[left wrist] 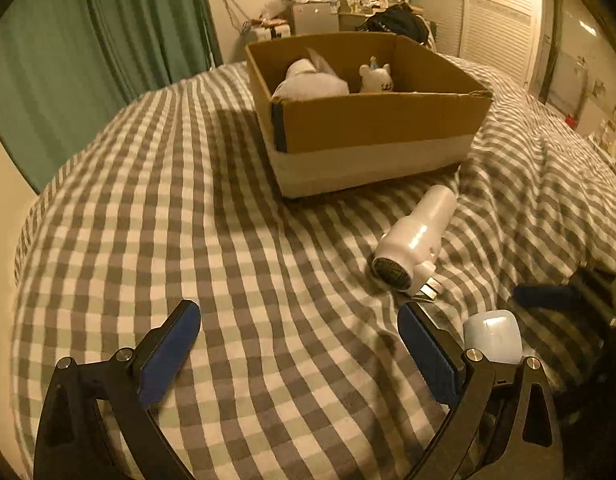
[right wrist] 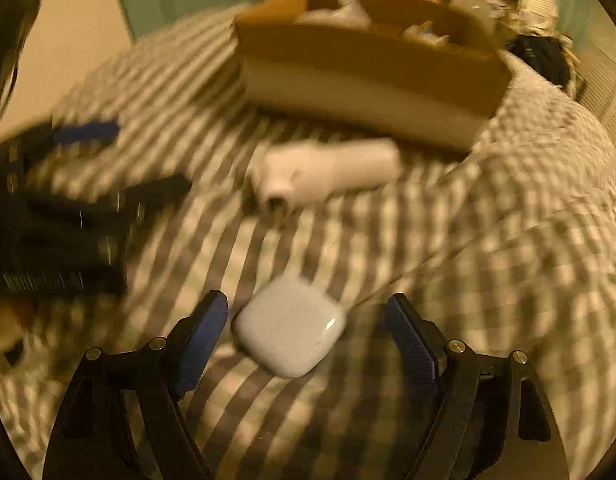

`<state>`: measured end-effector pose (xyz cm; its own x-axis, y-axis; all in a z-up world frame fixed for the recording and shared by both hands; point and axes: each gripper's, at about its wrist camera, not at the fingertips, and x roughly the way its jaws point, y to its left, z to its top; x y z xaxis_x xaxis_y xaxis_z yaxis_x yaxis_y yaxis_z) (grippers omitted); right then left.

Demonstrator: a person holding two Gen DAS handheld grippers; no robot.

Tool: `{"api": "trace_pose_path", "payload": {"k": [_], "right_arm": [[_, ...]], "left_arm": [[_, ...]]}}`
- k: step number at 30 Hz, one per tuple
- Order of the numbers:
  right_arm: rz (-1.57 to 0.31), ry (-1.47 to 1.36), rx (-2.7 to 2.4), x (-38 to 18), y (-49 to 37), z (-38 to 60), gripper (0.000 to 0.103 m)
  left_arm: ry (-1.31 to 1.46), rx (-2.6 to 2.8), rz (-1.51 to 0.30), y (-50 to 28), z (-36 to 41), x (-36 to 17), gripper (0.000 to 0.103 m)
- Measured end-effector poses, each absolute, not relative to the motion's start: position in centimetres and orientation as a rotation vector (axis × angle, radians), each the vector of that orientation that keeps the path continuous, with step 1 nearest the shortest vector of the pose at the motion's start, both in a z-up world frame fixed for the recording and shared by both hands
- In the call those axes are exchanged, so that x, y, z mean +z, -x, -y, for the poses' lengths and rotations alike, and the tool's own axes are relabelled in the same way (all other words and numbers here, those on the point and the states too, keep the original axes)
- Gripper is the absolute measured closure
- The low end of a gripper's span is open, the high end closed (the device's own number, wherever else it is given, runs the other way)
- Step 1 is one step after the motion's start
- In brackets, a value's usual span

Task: Organize objects
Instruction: 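Grasp the white hair dryer with the left gripper while the right gripper grasps the white earbuds case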

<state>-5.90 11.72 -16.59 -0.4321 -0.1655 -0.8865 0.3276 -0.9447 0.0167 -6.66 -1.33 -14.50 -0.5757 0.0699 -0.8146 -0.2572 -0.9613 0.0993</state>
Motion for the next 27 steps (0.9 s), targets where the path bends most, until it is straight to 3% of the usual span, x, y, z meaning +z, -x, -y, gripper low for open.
{"api": "trace_pose_path", "payload": {"k": [3,5,13,25,26,27], "right_arm": [[-0.301,-1.517,-2.393,-17.9,6.0,-10.9,0.025],[-0.293,-1.52,-2.375,-18.2,6.0,-10.9,0.045],[-0.174,-1.416,-2.426,-15.5,5.3,-13.0,0.045],[-0.171,-1.309,-2.644,-10.6,10.2,-19.2,0.045],[-0.147,-1.31,-2.642,-10.5,10.6,-19.3,0.045],[-0.119,-1.312,-2.632,-10.5,10.8,-19.7,0.045]], "left_arm": [[1.361,2.611,-0.282,6.9,1.6,-14.5,0.001],[1.369,2.607,-0.281,6.8,1.7,-14.6,0.001],[1.402,2.587,-0.289,8.0,0.4,-14.8,0.001],[1.406,2.419,-0.438,11.5,-7.2,-17.6,0.002],[1.438,2.389,-0.43,11.9,-7.5,-18.3,0.003],[1.467,2.36,-0.418,12.2,-7.6,-18.9,0.012]]}}
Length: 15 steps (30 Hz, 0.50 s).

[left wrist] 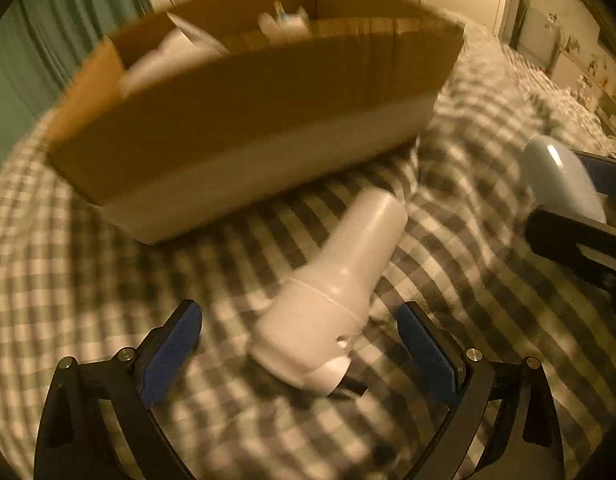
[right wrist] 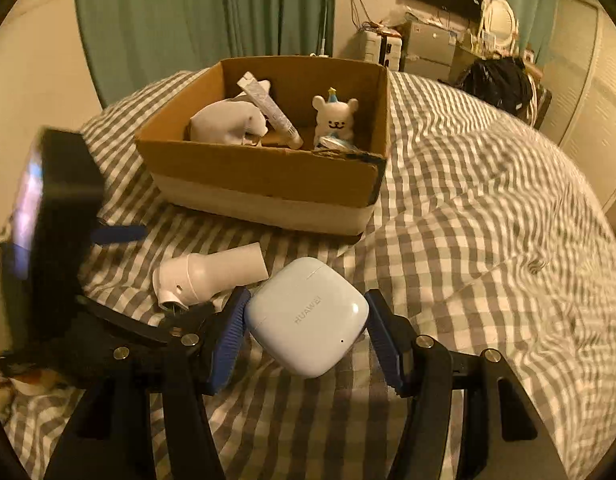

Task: Organize objects
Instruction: 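Grasp the white hair dryer with the left gripper while the right gripper grasps the white earbuds case, then lower the hair dryer and earbuds case into the box and open both grippers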

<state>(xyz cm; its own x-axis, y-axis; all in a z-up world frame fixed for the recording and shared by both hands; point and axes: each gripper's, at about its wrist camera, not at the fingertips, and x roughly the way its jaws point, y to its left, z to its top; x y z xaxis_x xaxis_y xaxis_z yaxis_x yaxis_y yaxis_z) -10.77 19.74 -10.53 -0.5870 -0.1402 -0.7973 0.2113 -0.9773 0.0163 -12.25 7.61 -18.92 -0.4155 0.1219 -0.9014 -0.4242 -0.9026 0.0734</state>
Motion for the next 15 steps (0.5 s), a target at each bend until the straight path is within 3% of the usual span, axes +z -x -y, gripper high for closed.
{"api": "trace_pose_path", "payload": {"k": [5,6,15], "right_arm": [[-0.072,-1.312,-2.606,-11.2,10.9,-20.2,0.045],[-0.07,-1.307,-2.606,-11.2,10.8,-20.2,0.045],[-0.117,-1.27,-2.647,-10.7,9.6,-19.6,0.045]], "left_arm": [[1.455,2.356,-0.416,12.1,-7.8,-18.9,0.046],[1.451,2.362,-0.416,12.0,-7.7,-18.6,0.049],[1.379,2.427,-0.32,8.8,-6.0,-13.7,0.05]]}}
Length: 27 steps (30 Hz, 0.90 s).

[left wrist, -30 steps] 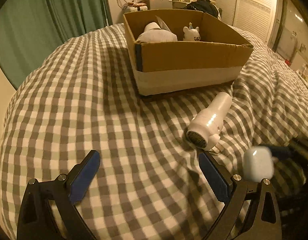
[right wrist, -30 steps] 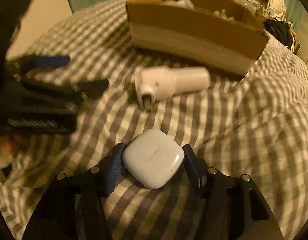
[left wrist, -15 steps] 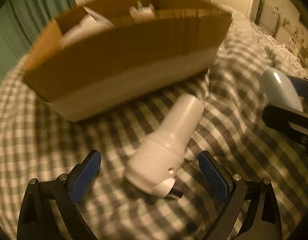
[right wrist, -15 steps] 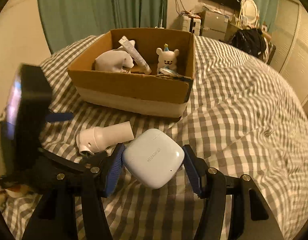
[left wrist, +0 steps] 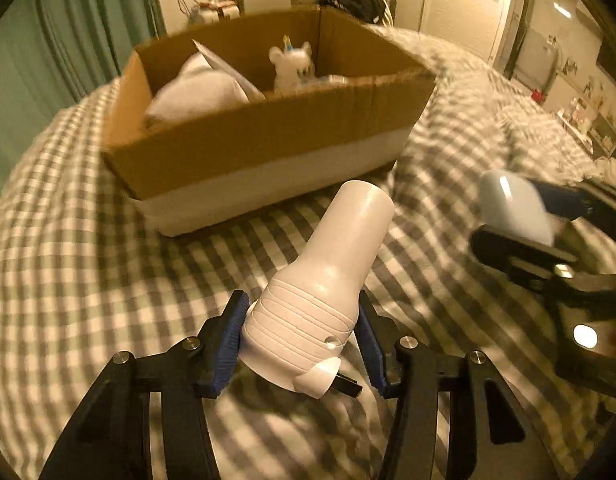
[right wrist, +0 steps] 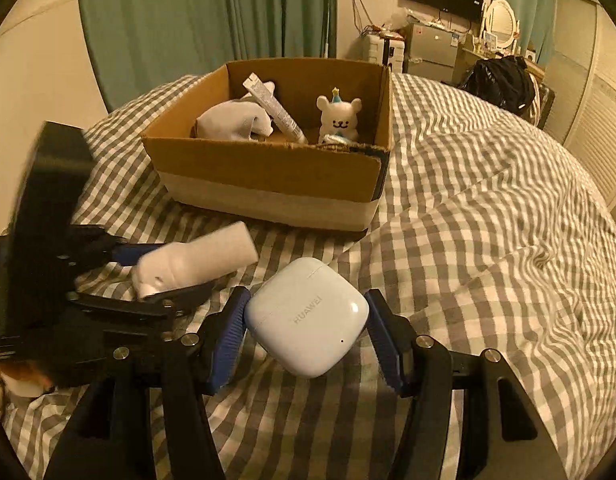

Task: Organize objects
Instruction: 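Lower the hair dryer and earbuds case into the box and open both grippers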

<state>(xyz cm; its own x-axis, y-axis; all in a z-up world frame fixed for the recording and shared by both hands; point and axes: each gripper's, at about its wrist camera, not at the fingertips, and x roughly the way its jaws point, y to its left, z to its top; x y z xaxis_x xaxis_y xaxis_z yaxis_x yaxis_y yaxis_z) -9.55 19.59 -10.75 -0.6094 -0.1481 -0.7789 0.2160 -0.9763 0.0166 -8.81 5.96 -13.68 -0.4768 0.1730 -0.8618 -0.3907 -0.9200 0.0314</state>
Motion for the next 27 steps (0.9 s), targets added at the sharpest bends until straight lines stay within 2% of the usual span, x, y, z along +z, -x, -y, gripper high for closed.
{"api": "trace_pose_path", "payload": {"k": [9,16,23,27], "right_arm": [[-0.115,-1.22,-2.659,-7.7,5.9,-17.9,0.045],[-0.181,-1.074,-2.708,-2.2,3.7,-16.4,0.045],[-0.265,-0.923,-2.753,3.0,4.8,-15.1,0.045],[-0.251,-0.837,-2.765,5.6,7.6,-14.8,0.045]], "left_arm": [[1.269,2.515,-0.24,5.3,-4.0,-8.0,0.05],[1.142,2.596,-0.246,4.0,-2.4,-2.7,0.05],[1.006,2.673,-0.221,6.5,-1.7,2.1,0.05],[0.969,2.702,-0.213,9.7,-1.9,3.5,0.05]]}}
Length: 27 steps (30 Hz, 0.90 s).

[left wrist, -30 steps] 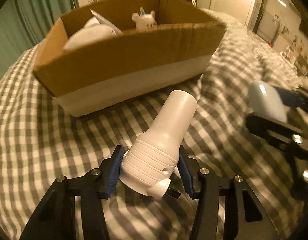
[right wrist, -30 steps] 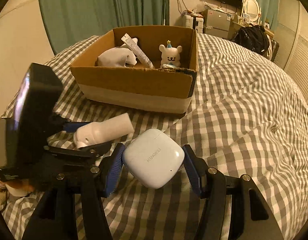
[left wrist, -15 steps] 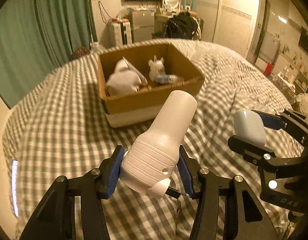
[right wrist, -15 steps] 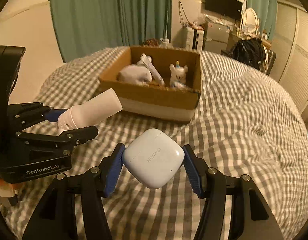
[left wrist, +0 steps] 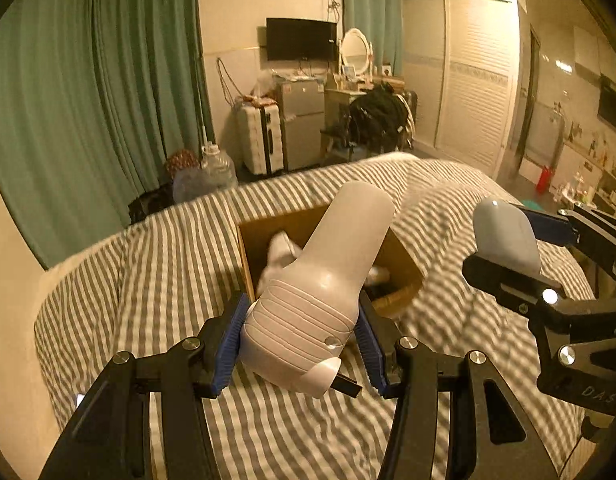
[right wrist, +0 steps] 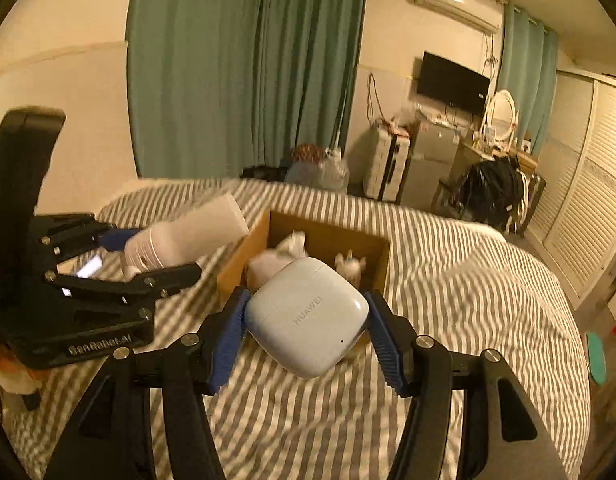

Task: Organize objects
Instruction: 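Lower the hair dryer and earbuds case into the box and open both grippers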

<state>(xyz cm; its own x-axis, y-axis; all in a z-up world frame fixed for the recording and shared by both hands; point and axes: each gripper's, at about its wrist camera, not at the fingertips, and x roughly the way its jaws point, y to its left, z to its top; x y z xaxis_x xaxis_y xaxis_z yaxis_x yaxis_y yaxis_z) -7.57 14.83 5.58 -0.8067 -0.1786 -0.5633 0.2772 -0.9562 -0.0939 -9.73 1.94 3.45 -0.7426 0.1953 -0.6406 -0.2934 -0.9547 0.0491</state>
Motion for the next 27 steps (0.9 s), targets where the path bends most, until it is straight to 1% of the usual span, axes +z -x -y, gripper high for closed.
{"api": "trace_pose_path", "payload": {"k": [9,12,16,21,25,27], "right_arm": [[-0.218,-0.794,-2.761,7.9,17.2,-14.6,0.045],[-0.222,-0.786,-2.778,8.0,20.5,-14.5,0.045],[-0.133,-0.797,-2.795,6.9,24.6,-15.5,0.045],[0.007,-0.882,-2.806,3.1,29.6,-17.2,0.045],[0.039,-1.009,-2.767,-1.5,32.2,-17.7,0.045],[0.043,-1.073,-2.748,-3.6,32.8,-17.9,0.045]], "left_arm": [[0.928,2.752,-0.203,18.2,-3.0,4.4,0.05],[0.939,2.761,-0.205,21.2,-3.4,3.5,0.049],[0.994,2.743,-0.214,24.8,-4.1,0.9,0.049],[1.114,2.691,-0.21,28.1,-4.5,-3.9,0.049],[1.199,2.635,-0.168,29.1,-4.8,-6.8,0.049],[1.214,2.629,-0.186,29.0,-5.2,-7.6,0.049]]}}
